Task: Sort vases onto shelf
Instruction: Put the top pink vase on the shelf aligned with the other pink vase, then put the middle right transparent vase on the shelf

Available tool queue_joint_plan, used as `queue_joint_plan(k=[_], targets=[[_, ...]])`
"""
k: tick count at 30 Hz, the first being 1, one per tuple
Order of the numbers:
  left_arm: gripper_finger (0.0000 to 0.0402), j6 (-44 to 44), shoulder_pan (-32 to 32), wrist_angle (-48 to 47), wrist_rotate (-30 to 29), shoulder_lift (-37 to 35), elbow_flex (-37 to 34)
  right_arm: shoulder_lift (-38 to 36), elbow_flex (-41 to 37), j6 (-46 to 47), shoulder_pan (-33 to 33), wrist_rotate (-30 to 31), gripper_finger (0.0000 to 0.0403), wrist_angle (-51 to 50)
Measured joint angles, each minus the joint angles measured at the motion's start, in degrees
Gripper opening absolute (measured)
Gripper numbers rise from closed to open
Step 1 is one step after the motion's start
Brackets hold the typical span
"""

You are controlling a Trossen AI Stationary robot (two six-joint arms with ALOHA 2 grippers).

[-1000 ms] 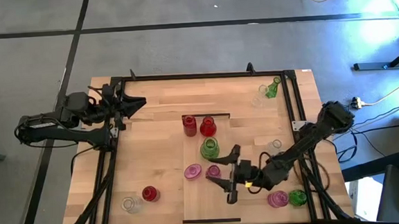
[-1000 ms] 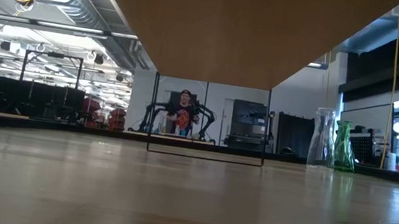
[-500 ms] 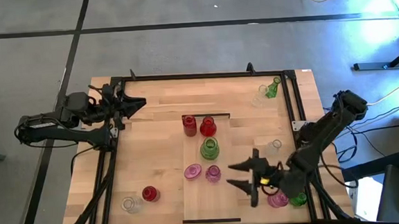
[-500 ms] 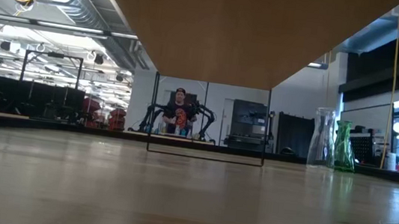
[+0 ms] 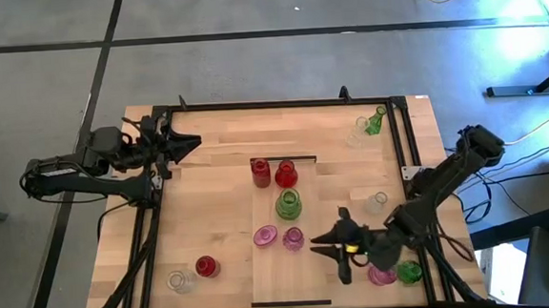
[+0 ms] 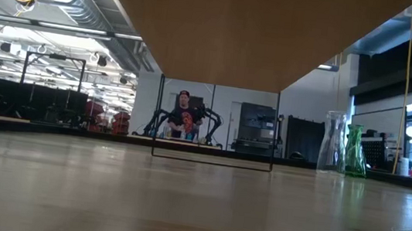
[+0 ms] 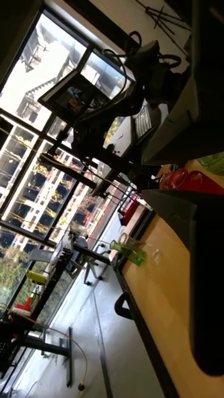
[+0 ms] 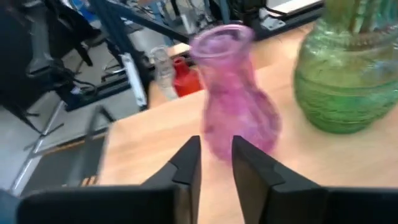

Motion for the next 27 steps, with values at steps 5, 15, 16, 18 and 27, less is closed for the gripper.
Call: queue_joint_plan(k=[5,15,16,18,27], targets=[[0.0068,0.0,0.0,0.0,0.0,0.0,0.0,1.1,0.0,0.1,-3.0,-4.0,0.0043,-1.5],[0.0068,0.0,0.0,0.0,0.2,0.0,0.0,2.0,0.0,0.7,-5.2,-9.9,0.0033,-1.4],[0.0068,0.0,0.0,0.0,0.2,0.0,0.0,2.0,0.0,0.8,-5.2,-10.1,0.0033,-1.6],[0.0068,0.1,0.0,-0.1,0.2,0.0,0.0,2.0,0.0,2.1,-5.2,-10.2,0.0033,-2.4],[0.0068,0.1,0.0,-2.8,0.2,0.0,0.0,-3.6,3.9,6.5,-5.2,-8.2,0.0033,-20.5]])
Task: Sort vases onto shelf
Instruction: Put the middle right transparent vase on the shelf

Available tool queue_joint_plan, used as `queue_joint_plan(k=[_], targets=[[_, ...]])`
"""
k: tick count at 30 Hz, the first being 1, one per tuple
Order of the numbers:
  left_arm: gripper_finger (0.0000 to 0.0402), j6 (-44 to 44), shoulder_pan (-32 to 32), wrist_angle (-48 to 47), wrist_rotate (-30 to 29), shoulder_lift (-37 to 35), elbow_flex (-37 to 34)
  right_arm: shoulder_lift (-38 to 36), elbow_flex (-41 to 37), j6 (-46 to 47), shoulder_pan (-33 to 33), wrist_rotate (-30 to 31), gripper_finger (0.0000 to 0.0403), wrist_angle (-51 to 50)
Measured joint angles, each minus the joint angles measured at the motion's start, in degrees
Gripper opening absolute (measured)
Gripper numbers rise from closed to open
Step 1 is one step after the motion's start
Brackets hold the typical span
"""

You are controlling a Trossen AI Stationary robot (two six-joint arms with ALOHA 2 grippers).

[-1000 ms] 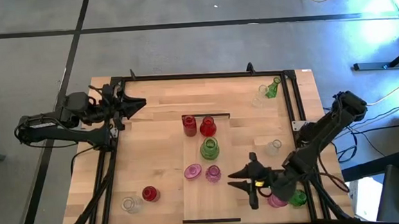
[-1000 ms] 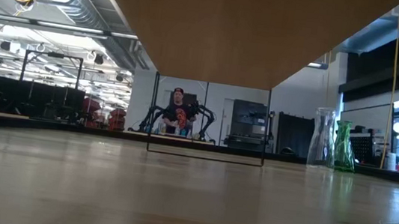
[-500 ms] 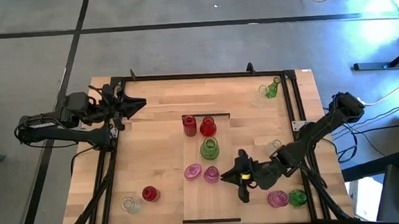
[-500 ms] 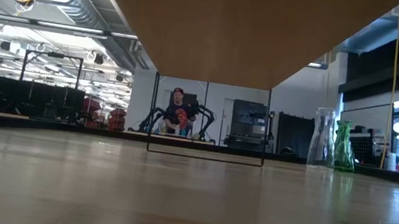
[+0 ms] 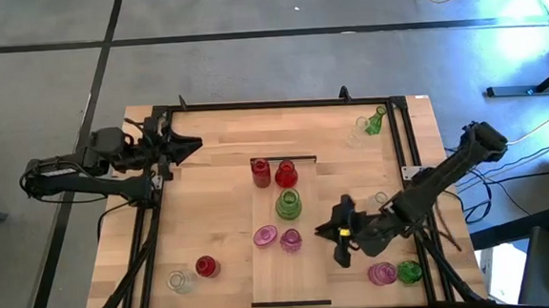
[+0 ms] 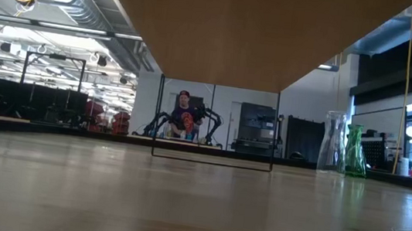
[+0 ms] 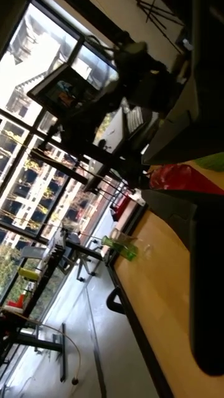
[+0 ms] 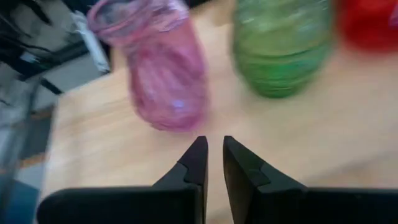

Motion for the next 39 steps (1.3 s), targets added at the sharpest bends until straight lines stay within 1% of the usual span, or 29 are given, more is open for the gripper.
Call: queue_joint_plan(k=[4,7,11,15,17,21,31,37,39], targets=[[0.0068,0.0,0.0,-3.1,-0.3,0.0,0.0,-2.9,6.4,-0.1,0.0,3.5,0.0033,-15.7],[0.0068,0.0,0.0,-4.7,-0.4,0.0,0.0,-3.7,10.3,-0.7,0.0,4.9,0.0033,-24.3],[0.0068,0.0,0.0,-5.5,-0.4,0.0,0.0,-3.7,13.0,-0.9,0.0,3.5,0.0033,-32.0],[0.0068,1.4,0.0,-5.9,-0.4,0.0,0.0,-3.8,13.1,-0.9,0.0,1.7,0.0033,-35.9],[0.0068,1.4,0.0,-5.9,-1.6,0.0,0.0,-3.8,13.1,-0.9,-0.1,1.6,0.0033,-36.5],[0.0068,1.0,0.0,-5.7,-6.4,0.0,0.0,-3.8,13.1,-0.9,-1.5,2.1,0.0033,-35.6],[0.0068,0.9,0.0,-5.1,-6.7,0.0,0.0,-3.8,13.1,-0.8,-5.8,1.8,0.0033,-27.7],[0.0068,-3.1,0.0,-4.8,-7.1,0.0,0.0,-3.8,13.1,-0.2,-8.3,1.5,0.0033,-22.1],[0.0068,-3.5,0.0,-4.8,-6.5,0.0,0.0,-3.8,13.1,0.5,-9.8,-0.1,0.0033,-21.5]])
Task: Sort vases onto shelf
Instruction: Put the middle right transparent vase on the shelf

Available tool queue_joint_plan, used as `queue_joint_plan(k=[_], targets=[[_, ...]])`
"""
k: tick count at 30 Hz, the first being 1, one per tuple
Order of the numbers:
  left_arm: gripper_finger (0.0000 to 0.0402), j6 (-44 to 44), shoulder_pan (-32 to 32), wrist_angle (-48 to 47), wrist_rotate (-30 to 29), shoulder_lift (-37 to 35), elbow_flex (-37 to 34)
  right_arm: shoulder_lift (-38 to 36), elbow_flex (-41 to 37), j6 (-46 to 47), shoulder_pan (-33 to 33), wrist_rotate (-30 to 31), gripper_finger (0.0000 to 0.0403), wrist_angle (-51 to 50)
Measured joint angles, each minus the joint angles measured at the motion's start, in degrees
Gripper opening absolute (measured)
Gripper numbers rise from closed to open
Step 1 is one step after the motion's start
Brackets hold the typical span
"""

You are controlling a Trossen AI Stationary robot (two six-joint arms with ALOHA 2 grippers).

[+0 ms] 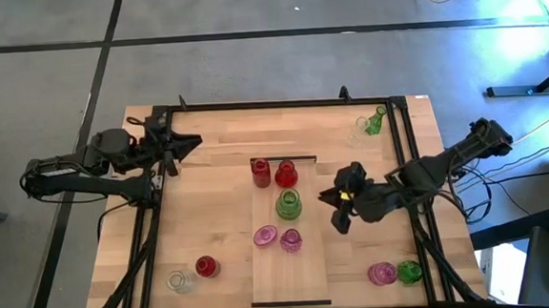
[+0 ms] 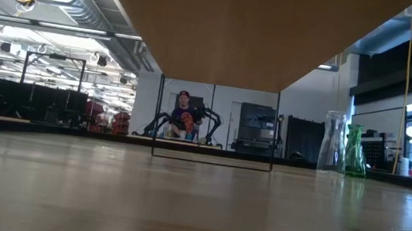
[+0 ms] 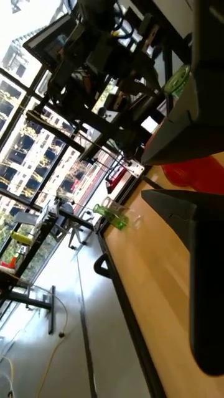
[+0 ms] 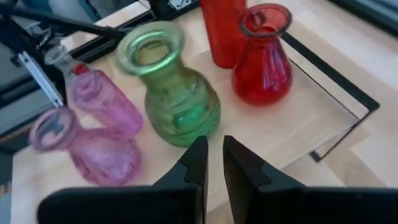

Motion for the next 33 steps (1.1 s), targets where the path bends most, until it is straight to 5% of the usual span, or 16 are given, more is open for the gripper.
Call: queue_joint_plan(k=[8,21,33], targets=[[0.0068,-1.4,0.0,0.4,-4.4,0.8,0.0,0.0,0.0,11.6,-5.7,-6.3,0.0052,-13.6],[0.0068,-1.6,0.0,0.4,-4.6,1.2,0.0,0.0,0.0,38.9,-6.1,-17.5,0.024,-45.2],[0.0068,-4.5,0.0,0.3,-0.9,1.9,0.0,-0.2,-4.8,51.5,-5.0,-24.3,0.02,-46.2]])
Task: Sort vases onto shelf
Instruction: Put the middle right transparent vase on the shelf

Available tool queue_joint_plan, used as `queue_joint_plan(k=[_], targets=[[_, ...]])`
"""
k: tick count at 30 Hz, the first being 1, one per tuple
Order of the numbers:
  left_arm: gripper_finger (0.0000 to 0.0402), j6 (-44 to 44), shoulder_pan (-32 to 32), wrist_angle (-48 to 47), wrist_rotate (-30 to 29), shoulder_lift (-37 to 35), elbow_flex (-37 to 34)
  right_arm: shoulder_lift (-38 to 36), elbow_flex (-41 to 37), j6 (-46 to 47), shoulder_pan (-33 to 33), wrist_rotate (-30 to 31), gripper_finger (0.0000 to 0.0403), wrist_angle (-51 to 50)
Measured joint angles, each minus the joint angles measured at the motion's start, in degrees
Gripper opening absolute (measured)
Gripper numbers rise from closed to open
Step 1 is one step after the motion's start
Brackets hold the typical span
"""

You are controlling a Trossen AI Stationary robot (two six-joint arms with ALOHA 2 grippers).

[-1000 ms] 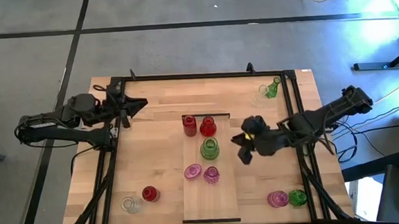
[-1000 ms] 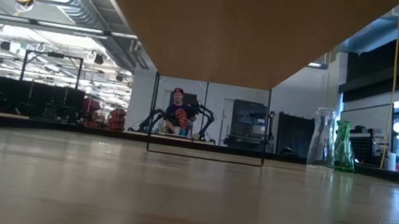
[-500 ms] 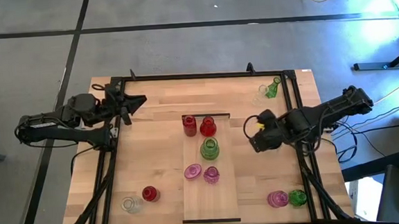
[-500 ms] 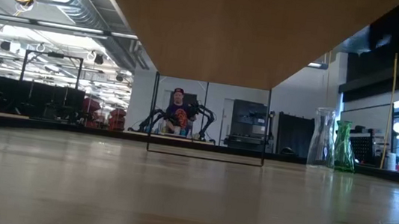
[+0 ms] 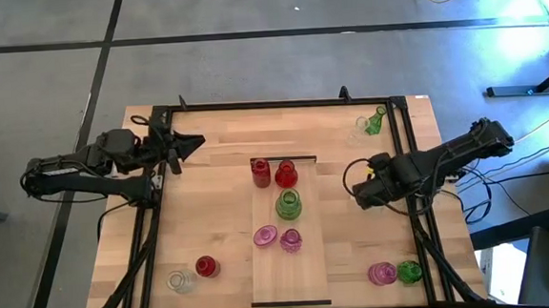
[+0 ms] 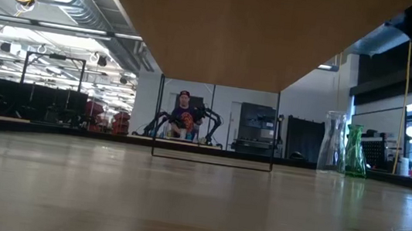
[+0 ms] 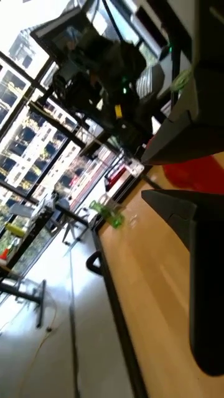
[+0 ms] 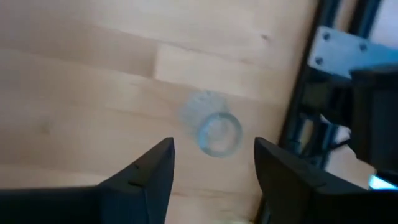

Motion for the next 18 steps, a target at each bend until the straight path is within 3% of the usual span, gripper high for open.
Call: queue_joint_plan(k=[8,18], targets=[[0.0068,-0.4,0.0,-0.1,4.3,0.3,0.0,0.0,-7.4,12.2,4.6,-1.9,0.0184,0.7],[0.0068,-0.4,0.0,-0.1,5.6,0.3,0.0,-0.1,-13.8,18.7,4.7,0.1,0.0184,11.2]])
